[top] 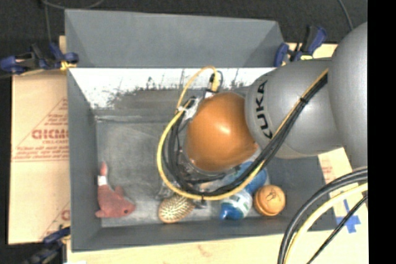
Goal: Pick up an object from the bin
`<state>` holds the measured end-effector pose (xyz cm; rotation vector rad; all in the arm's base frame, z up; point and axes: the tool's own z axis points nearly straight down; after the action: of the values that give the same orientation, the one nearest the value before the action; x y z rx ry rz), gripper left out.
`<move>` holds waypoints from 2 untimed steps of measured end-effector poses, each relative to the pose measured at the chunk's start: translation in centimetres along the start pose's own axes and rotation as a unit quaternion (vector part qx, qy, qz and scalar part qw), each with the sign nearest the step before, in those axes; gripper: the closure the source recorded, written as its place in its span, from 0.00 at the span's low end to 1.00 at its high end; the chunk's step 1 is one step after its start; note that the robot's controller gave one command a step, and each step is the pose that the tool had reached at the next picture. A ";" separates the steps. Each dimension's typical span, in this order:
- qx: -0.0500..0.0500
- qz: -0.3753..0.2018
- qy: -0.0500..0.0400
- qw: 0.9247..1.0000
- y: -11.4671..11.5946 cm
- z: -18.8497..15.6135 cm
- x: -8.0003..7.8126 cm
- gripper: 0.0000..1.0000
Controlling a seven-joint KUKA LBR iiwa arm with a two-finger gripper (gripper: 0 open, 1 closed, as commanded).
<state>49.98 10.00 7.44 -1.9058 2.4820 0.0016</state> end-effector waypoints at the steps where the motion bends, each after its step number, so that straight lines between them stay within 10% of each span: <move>1: -0.005 -0.030 0.007 1.000 -1.7 0.1 -1.4 1.00; 2: 0.000 -0.091 0.007 0.996 -0.9 0.1 -6.0 1.00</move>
Offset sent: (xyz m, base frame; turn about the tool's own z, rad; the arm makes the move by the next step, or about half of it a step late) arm 0.0095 0.1220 -0.0044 -0.3244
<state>52.40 15.55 7.37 -2.1316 2.3054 -0.0140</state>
